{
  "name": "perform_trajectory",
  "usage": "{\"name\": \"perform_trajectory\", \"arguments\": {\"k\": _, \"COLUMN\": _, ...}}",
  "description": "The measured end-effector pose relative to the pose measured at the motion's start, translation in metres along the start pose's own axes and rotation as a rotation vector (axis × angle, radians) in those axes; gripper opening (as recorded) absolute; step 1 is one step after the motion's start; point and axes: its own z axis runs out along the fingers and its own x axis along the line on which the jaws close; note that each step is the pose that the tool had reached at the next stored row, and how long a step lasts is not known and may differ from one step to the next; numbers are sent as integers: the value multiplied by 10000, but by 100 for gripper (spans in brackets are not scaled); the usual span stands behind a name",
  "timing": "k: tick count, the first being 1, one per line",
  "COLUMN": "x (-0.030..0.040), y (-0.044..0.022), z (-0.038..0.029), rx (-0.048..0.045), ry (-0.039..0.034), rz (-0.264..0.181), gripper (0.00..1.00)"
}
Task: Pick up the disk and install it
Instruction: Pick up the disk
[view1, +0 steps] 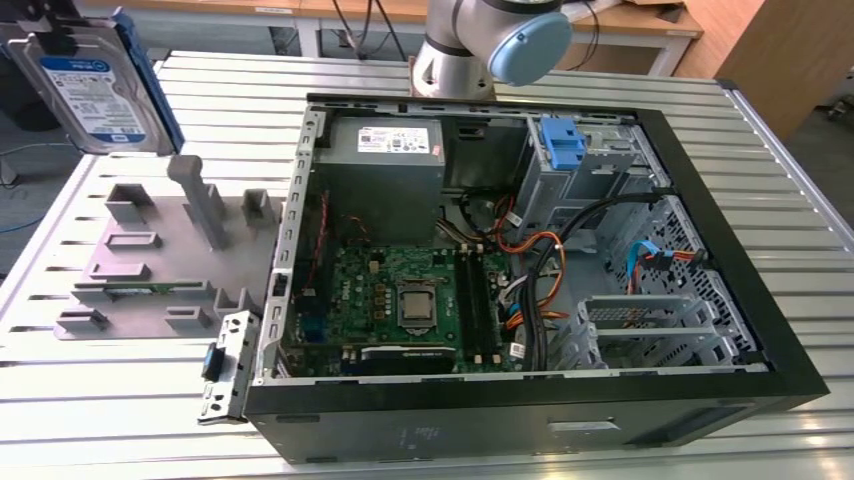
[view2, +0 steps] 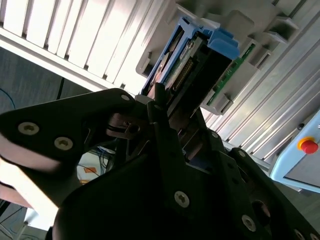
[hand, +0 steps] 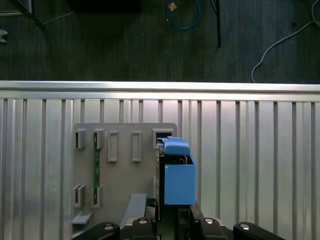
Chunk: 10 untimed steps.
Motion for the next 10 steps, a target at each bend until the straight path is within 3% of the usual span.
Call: {"name": "perform_trajectory", "arguments": {"k": 10, "x": -10, "y": 2, "z": -347, "rx": 0, "ry": 0, "rz": 0, "gripper": 35}}
